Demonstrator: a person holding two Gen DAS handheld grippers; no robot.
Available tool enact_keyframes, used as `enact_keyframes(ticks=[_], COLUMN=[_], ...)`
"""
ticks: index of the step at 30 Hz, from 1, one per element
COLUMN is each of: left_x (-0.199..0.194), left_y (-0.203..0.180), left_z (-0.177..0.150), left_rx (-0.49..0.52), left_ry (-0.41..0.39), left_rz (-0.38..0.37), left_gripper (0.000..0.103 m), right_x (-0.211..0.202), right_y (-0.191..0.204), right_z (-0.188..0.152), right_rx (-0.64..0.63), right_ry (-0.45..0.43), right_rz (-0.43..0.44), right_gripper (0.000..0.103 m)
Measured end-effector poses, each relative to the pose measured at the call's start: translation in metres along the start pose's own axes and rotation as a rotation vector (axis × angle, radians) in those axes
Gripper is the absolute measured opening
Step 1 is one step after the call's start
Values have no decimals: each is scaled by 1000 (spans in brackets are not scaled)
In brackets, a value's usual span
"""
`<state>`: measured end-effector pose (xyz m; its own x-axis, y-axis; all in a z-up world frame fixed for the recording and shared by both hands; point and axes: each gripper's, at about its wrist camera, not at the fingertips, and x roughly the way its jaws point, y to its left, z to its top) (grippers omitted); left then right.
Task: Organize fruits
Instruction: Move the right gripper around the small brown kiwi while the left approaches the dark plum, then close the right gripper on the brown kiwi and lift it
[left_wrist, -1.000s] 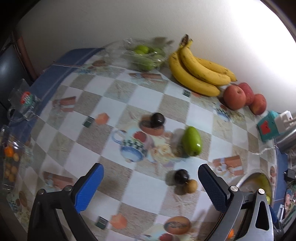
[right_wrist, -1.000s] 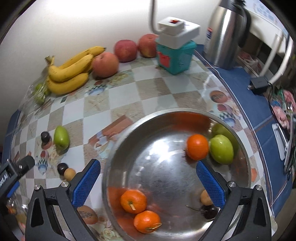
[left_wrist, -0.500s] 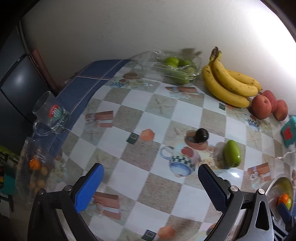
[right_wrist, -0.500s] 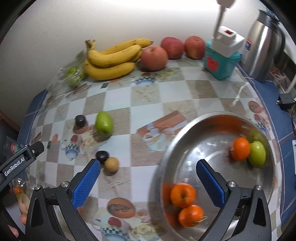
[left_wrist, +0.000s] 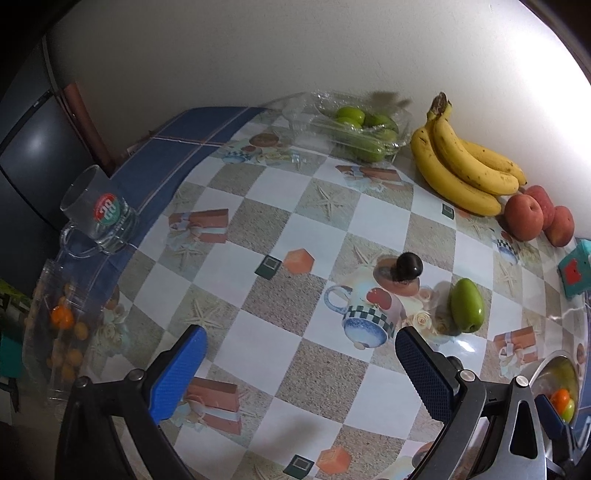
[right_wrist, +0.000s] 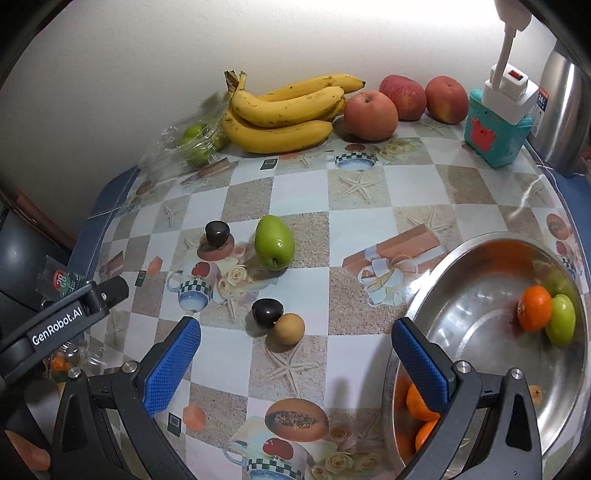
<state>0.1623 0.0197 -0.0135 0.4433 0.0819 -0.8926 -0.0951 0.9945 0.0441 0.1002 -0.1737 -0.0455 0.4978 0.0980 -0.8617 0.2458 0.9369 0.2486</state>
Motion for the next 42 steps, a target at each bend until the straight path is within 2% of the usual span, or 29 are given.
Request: enact_keyframes(ticks=[4, 9, 11, 13, 17, 19, 22, 28, 39, 42], left_x=[12, 24, 28, 31, 38, 41, 45, 51, 54, 54], left_y=[-5, -8, -8, -8, -9, -11, -16, -24, -25, -26], left_z=[-3, -5, -5, -5, -7, -7, -9, -11, -12, -12], left_rx=[-6, -29, -46, -58, -89, -90, -86, -78, -79, -76], left_ry=[46, 83, 97, 106, 136, 143, 153, 165, 170, 169], left_rz=[-43, -70, -89, -99, -137, -145, -163, -185, -194, -195], left_gripper=[103, 103, 103, 103, 103, 103, 103, 103, 103, 103], right_x=[8, 12, 12, 13, 22, 25, 30, 37, 46, 45], right_y=[3, 7, 6, 5, 5, 4, 3, 3, 1, -1], right_z=[1, 1, 2, 2, 0, -1, -3, -5, -7, -7], right_rx=[-18, -53, -48, -48, -53, -48, -43, -31, -10, 1], right_ry=[2, -12, -20, -17, 13, 26, 39, 58, 84, 84], right_rz=[17, -4, 0, 7, 13, 21, 34, 60, 73, 81], right_gripper=[103, 103, 100, 85, 71, 60, 51, 37, 23, 23])
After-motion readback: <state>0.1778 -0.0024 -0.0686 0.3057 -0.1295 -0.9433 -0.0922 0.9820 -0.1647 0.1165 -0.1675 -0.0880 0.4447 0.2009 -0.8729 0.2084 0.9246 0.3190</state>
